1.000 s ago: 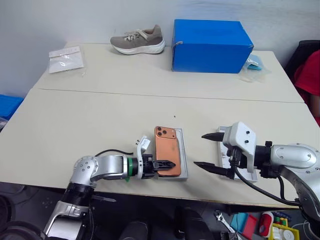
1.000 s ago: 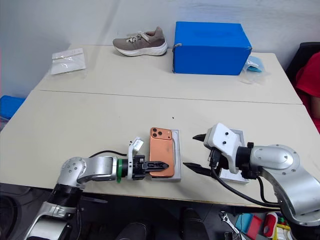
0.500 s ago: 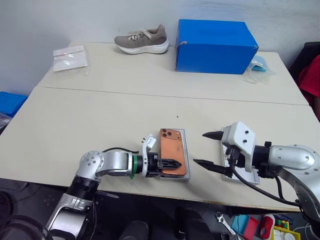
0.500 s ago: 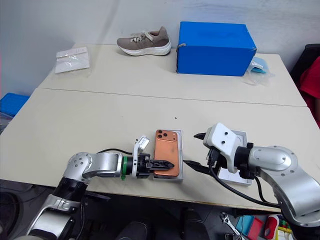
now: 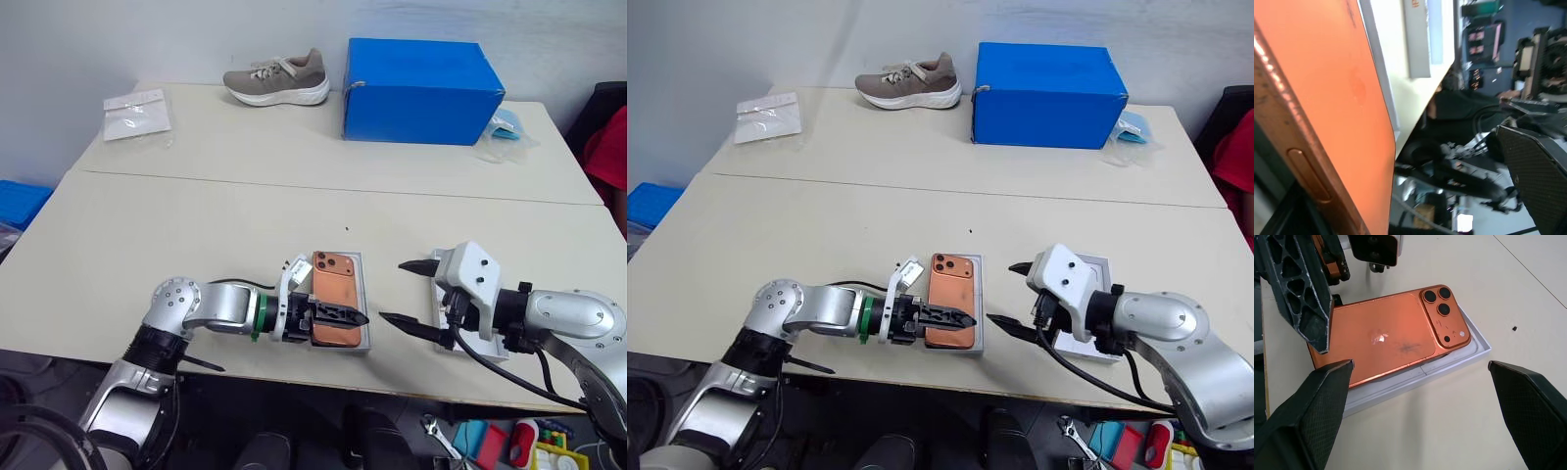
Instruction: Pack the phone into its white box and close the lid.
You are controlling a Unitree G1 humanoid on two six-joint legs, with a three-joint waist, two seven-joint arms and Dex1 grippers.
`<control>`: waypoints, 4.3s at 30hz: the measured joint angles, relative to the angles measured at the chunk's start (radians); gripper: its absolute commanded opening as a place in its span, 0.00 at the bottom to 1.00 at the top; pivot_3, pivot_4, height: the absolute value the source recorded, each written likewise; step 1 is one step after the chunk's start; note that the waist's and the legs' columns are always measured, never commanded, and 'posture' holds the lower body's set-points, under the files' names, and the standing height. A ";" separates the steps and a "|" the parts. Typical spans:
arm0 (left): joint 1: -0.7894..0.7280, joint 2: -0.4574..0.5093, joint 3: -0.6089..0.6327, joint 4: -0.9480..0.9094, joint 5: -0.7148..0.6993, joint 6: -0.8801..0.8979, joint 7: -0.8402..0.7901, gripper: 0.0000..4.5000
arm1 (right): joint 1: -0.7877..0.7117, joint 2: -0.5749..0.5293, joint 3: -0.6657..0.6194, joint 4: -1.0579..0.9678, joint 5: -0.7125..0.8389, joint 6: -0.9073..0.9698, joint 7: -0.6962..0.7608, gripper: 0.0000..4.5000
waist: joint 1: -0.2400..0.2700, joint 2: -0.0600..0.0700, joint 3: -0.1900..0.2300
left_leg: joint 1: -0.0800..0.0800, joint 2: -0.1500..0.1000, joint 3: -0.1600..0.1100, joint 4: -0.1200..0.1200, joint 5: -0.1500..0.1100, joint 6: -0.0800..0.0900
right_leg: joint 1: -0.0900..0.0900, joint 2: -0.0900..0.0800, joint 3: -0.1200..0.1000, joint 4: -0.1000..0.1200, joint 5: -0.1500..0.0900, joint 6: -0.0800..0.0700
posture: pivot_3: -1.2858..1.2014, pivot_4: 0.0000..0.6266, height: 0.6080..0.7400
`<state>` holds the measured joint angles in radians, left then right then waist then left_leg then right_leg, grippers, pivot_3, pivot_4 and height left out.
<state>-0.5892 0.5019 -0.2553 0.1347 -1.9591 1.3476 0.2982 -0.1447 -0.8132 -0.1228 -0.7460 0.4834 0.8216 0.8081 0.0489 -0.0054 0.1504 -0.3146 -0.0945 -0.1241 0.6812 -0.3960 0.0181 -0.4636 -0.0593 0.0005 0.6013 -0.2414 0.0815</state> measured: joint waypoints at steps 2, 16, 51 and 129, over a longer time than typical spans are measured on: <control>-0.010 0.017 -0.003 0.000 0.001 0.004 -0.008 0.99 | 0.000 0.001 0.010 0.000 0.002 -0.006 -0.011 1.00 | -0.001 0.000 0.000 | 0.000 0.000 0.000 0.000 0.000 0.000 | 0.000 0.000 0.000 0.000 0.000 0.000 | 0.52 0.24 1.00; -0.074 0.092 -0.059 -0.047 0.033 0.025 -0.028 0.99 | 0.000 0.012 0.036 0.000 0.015 -0.021 -0.062 1.00 | 0.001 0.000 0.000 | 0.000 0.000 0.000 0.000 0.000 0.000 | 0.000 0.000 0.000 -0.001 0.000 0.000 | 0.52 0.24 1.00; -0.165 0.109 -0.081 -0.040 0.021 0.039 -0.086 0.99 | 0.042 -0.002 0.043 -0.031 0.086 -0.081 0.002 1.00 | 0.002 -0.001 0.003 | -0.001 0.000 -0.001 0.000 0.000 0.000 | 0.000 0.000 0.000 -0.001 0.000 0.000 | 0.52 0.24 1.00; 0.086 0.305 0.130 -0.176 1.492 -0.935 -1.561 1.00 | -0.262 0.705 -0.458 0.056 0.521 0.780 -0.636 0.01 | -0.029 0.005 0.006 | -0.005 0.002 -0.001 -0.001 -0.001 0.006 | -0.001 0.001 -0.002 -0.002 0.002 0.001 | 0.52 0.24 1.00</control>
<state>-0.5033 0.8064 -0.1257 -0.0416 -0.4666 0.4127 -1.2626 -0.4066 -0.1084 -0.5807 -0.6896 1.0044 1.6019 0.1723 0.0203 -0.0008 0.1564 -0.3191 -0.0927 -0.1247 0.6799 -0.3974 0.0239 -0.4642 -0.0581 -0.0014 0.5991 -0.2395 0.0826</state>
